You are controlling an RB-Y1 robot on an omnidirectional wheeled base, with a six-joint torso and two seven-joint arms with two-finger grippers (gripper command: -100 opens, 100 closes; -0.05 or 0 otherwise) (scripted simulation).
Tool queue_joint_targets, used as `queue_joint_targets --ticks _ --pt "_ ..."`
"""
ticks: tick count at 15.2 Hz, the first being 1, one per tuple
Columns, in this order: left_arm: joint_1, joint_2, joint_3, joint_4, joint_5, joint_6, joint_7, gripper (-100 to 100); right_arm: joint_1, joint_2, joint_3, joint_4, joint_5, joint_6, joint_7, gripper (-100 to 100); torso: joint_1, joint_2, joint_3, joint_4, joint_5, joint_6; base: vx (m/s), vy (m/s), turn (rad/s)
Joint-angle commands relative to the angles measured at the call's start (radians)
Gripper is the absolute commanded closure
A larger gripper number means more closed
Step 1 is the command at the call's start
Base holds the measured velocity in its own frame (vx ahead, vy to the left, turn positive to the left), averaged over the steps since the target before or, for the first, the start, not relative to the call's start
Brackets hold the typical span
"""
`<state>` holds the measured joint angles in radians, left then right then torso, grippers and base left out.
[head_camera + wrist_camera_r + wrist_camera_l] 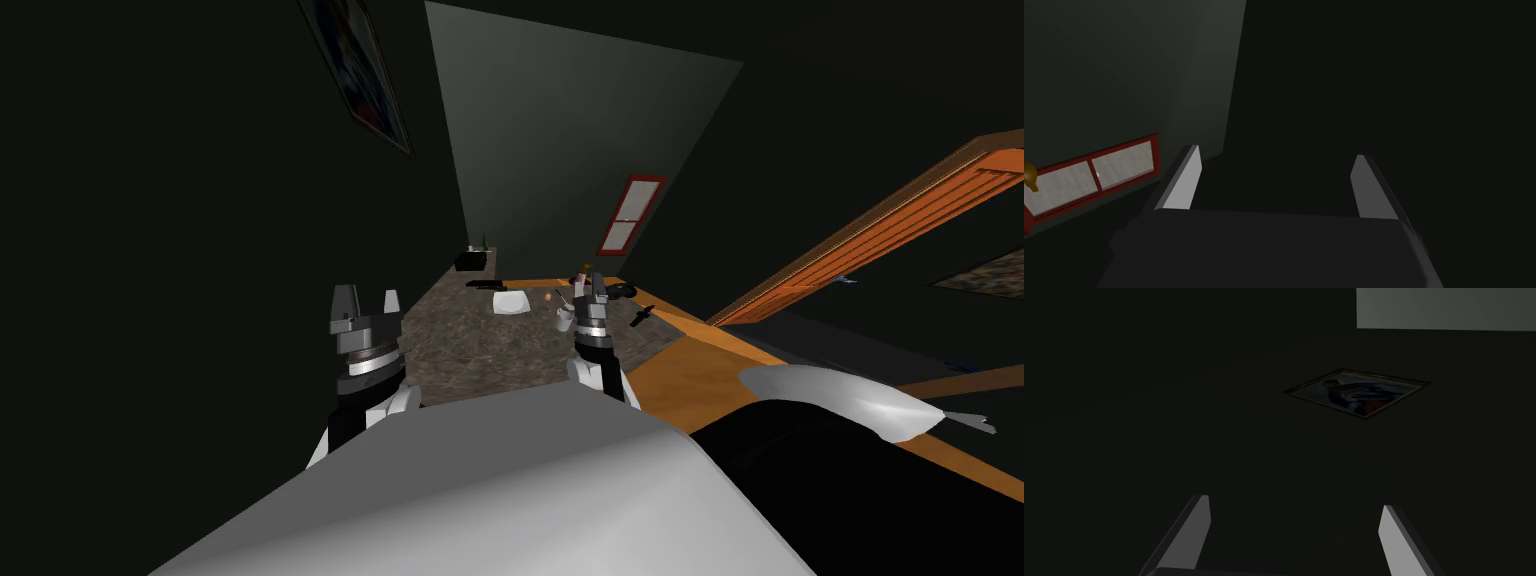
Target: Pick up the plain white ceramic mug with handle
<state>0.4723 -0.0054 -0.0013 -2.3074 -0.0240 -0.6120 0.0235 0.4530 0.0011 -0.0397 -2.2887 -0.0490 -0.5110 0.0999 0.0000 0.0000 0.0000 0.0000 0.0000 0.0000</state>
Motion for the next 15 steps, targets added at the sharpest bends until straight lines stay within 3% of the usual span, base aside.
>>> queue_joint_targets --ticks 1,7,10,12,13,15 --pt "0.0 0.0 0.0 0.0 0.0 0.0 0.0 0 0.0 -0.041 0.001 0.014 0.002 0.001 -0.002 -100 0.0 0.0 0.0 0.0 0.0 0.0 -0.008 0.002 0.021" --pt "0.0 0.0 0.0 0.0 0.0 0.0 0.0 0 -0.001 -0.159 0.005 0.068 0.011 0.003 -0.011 -100 0.0 0.002 0.001 0.0 0.0 0.0 -0.026 0.005 0.04" --pt "0.0 0.0 0.0 0.0 0.0 0.0 0.0 0 0.0 -0.234 0.009 0.122 0.02 0.004 -0.021 -100 0.0 0.002 0.001 0.0 0.0 0.0 -0.036 0.008 0.055" --pt "0.0 0.0 0.0 0.0 0.0 0.0 0.0 0 0.0 -0.265 0.009 0.122 0.02 0.004 -0.021 -100 0.0 0.003 0.002 0.001 0.0 0.0 -0.032 0.006 0.034" --pt "0.0 0.0 0.0 0.0 0.0 0.0 0.0 0 0.0 -0.299 0.012 0.153 0.025 0.004 -0.026 -100 0.0 0.002 0.001 0.001 0.0 0.0 -0.027 0.006 0.044" --pt "0.0 0.0 0.0 0.0 0.0 0.0 0.0 0 0.0 -0.324 0.012 0.153 0.025 0.004 -0.026 -100 0.0 0.002 0.001 0.0 0.0 0.0 -0.025 0.004 0.04"
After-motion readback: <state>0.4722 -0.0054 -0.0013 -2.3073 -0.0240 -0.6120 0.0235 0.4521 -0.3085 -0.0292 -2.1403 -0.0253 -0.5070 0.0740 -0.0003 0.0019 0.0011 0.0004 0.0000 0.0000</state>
